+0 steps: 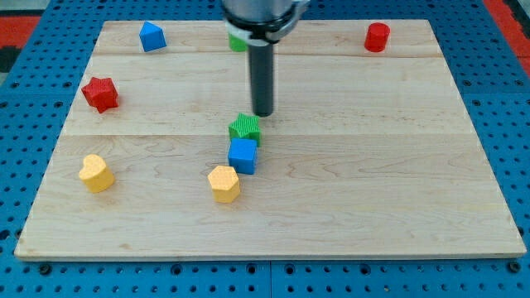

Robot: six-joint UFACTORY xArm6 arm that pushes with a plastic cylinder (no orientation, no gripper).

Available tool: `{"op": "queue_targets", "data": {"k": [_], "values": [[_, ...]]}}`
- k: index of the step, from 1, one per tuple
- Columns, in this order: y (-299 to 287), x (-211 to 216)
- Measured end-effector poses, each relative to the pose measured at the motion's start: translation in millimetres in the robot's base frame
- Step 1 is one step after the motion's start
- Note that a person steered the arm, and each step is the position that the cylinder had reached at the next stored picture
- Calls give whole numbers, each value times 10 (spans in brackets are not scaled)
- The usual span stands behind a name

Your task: Move the red circle slightly downwards

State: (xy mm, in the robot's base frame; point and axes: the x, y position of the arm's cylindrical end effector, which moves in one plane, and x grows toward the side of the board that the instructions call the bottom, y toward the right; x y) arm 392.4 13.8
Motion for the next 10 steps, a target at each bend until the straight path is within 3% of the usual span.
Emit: {"op": "queue_targets", "data": {"k": [2,3,4,5,7,8,9,10], "values": [[2187,-624],[2333,-1233],[2309,-1847],[1886,-1981],[762,-1423],[1571,-1955],[2107,-1912],[1422,-1611]]}}
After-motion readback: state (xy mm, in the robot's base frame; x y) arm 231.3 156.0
